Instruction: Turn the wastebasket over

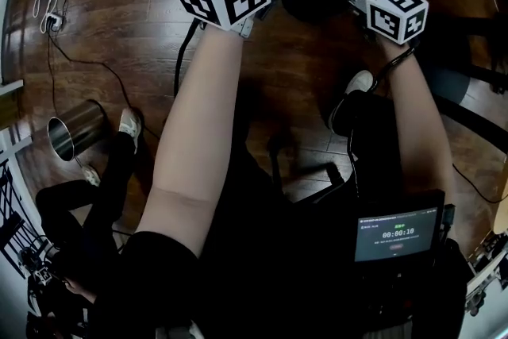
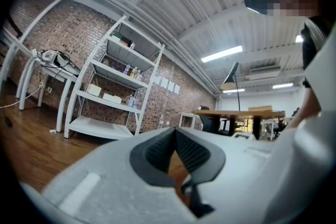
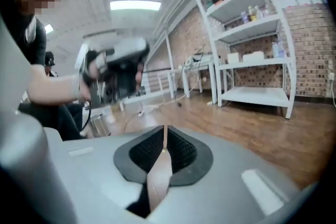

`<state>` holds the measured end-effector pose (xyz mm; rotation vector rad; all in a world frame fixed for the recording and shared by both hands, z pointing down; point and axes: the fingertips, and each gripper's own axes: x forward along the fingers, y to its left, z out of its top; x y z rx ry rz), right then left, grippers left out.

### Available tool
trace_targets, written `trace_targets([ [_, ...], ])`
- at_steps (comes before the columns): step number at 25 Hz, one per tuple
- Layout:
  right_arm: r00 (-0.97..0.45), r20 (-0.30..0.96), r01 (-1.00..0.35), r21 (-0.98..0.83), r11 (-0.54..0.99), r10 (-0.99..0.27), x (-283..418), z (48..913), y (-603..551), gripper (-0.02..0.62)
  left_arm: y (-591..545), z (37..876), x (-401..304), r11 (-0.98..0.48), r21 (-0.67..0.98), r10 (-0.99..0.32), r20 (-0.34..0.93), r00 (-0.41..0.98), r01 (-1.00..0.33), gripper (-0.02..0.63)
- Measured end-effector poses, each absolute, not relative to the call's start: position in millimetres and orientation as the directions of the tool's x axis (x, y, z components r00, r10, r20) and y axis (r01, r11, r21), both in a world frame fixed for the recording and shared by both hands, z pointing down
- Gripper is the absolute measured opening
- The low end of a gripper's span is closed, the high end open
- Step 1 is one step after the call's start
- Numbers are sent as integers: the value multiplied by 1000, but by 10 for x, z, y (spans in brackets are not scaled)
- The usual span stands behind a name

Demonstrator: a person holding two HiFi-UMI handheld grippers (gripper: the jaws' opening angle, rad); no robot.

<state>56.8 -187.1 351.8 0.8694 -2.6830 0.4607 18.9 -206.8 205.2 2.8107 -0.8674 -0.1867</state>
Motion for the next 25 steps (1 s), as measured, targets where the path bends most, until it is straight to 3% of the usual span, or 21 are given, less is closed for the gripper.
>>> trace_targets([
  [2,-768,247,-636,-199,745,-590,695,3034,-1790,11,-1929,2104,275,-817,219,-556,-57,829,-533,2],
  [5,-730,182,-681,-106,725,-659,812,2551,-1530,11,-1724,2127,323,-831,196,-537,-45,842,-520,3],
  [13,-665,41,-741,-164,651,-746,1014,2375,-1068,11,-1361,2342,431,-835,185,-533,-38,846,-518,2],
  [25,-696,44,-714,-150,684,-717,890,2597,-947,11,-1111,2414,528,-836,182,-529,-16,849,-517,3],
])
